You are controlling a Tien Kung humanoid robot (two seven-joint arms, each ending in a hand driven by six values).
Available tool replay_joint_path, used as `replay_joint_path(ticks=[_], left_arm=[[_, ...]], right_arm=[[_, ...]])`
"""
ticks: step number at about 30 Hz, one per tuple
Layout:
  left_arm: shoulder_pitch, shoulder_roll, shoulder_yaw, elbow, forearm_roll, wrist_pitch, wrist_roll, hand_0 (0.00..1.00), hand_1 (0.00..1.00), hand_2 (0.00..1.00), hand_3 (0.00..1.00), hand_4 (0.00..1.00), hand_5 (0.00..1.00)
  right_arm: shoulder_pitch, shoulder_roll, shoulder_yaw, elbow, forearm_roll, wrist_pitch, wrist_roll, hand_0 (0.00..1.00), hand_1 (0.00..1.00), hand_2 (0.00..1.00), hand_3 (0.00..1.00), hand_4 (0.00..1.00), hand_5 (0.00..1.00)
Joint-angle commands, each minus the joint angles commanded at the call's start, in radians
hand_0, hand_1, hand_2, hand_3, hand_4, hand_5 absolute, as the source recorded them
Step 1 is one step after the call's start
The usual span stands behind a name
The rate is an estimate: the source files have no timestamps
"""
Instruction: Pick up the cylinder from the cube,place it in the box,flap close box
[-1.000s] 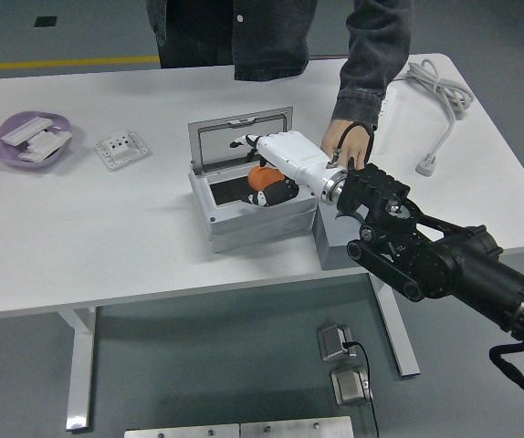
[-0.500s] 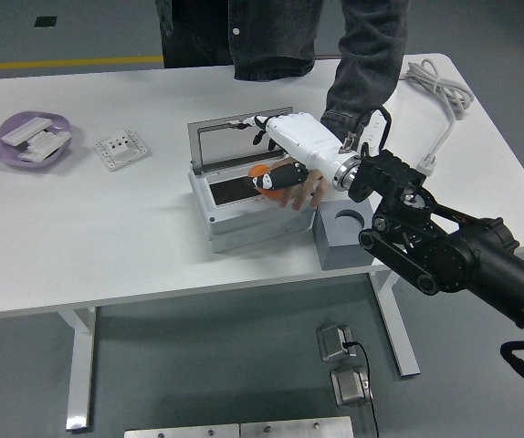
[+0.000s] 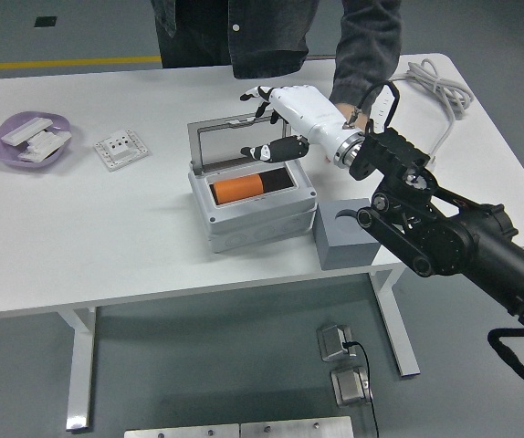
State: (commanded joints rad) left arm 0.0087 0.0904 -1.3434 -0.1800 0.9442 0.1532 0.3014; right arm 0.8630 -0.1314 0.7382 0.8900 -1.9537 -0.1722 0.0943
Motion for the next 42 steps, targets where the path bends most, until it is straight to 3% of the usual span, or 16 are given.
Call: replay_joint_path(ticks=[16, 17, 20, 29, 42], left_arm=[[-0.026, 0.017, -0.003, 0.000, 0.023, -0.002, 0.002, 0.647, 0.551, 0.512, 0.605, 0.579, 0.164], [-0.029, 0.019, -0.004, 0.000, 0.026, -0.002, 0.002, 0.647, 0.549, 0.513, 0.606, 0.580, 0.164], [-0.040, 0.027, -0.005, 0.000, 0.037, -0.004, 0.000, 0.647, 0.549, 0.513, 0.606, 0.580, 0.164], [-0.049, 0.038, -0.008, 0.000, 0.048, -0.005, 0.000, 0.647, 0.552, 0.513, 0.606, 0.580, 0.164], [-0.053, 0.038, -0.005, 0.000, 0.049, -0.007, -0.003, 0.647, 0.552, 0.513, 0.606, 0.580, 0.164]], right_arm=[[0.123, 0.125, 0.070, -0.324, 0.016, 0.020, 0.037, 0.407, 0.485, 0.619, 0.805, 0.879, 0.462], [0.124, 0.128, 0.071, -0.339, 0.017, 0.020, 0.039, 0.498, 0.549, 0.634, 0.808, 0.895, 0.509], [0.130, 0.131, 0.070, -0.394, 0.022, 0.019, 0.048, 0.498, 0.549, 0.634, 0.808, 0.895, 0.509], [0.140, 0.131, 0.072, -0.423, 0.013, 0.022, 0.052, 0.546, 0.569, 0.635, 0.806, 0.893, 0.512], [0.138, 0.131, 0.026, -0.425, 0.037, 0.019, 0.056, 0.518, 0.557, 0.632, 0.806, 0.897, 0.519]])
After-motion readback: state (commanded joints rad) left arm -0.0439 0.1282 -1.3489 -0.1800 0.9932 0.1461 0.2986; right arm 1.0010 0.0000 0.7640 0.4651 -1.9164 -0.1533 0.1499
